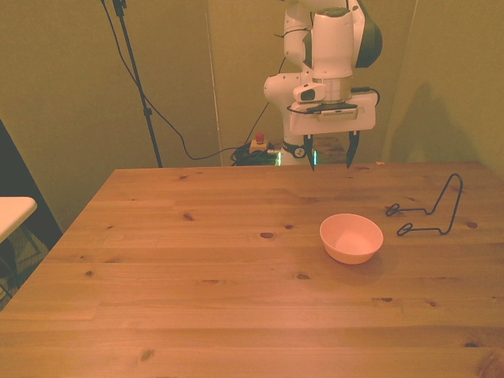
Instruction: Load the bowl
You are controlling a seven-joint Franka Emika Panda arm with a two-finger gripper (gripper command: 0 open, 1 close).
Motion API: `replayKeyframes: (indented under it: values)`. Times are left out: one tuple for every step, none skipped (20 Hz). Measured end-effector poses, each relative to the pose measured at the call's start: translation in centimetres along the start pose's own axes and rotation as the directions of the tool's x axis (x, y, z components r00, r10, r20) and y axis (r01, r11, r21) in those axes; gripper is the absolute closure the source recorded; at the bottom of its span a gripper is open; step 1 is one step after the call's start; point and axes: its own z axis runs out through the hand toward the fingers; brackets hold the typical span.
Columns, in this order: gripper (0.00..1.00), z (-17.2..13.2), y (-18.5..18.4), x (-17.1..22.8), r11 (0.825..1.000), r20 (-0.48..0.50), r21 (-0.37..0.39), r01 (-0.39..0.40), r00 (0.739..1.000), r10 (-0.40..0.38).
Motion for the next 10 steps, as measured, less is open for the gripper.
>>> replayKeyframes:
  values:
    - [0.0,0.0,0.0,0.0,1.0,-0.001,0.001,0.001,1.0,-0.001]
    - [0.0,-0.1,-0.1,0.1,1.0,-0.002,0.005,0.007,1.0,-0.007]
    - [0.0,-0.2,-0.2,0.3,1.0,-0.007,0.011,0.007,1.0,-0.007]
    - [0.0,-0.3,-0.6,0.6,1.0,-0.016,0.021,0.007,1.0,-0.007]
    - [0.0,-0.4,-1.1,0.9,1.0,-0.021,0.027,0.007,1.0,-0.007]
    - [0.0,-0.6,-1.7,1.4,0.999,-0.025,0.034,0.007,1.0,-0.006]
    - [0.0,-0.8,-2.4,2.0,0.999,-0.032,0.044,0.006,0.999,-0.004]
    - [0.0,-1.0,-3.3,2.6,0.999,-0.037,0.052,0.004,0.999,-0.002]
    - [0.0,-1.3,-4.3,3.2,0.998,-0.045,0.06,0.001,0.999,0.002]
    - [0.0,-1.5,-5.2,3.7,0.998,-0.052,0.064,-0.001,0.999,0.005]
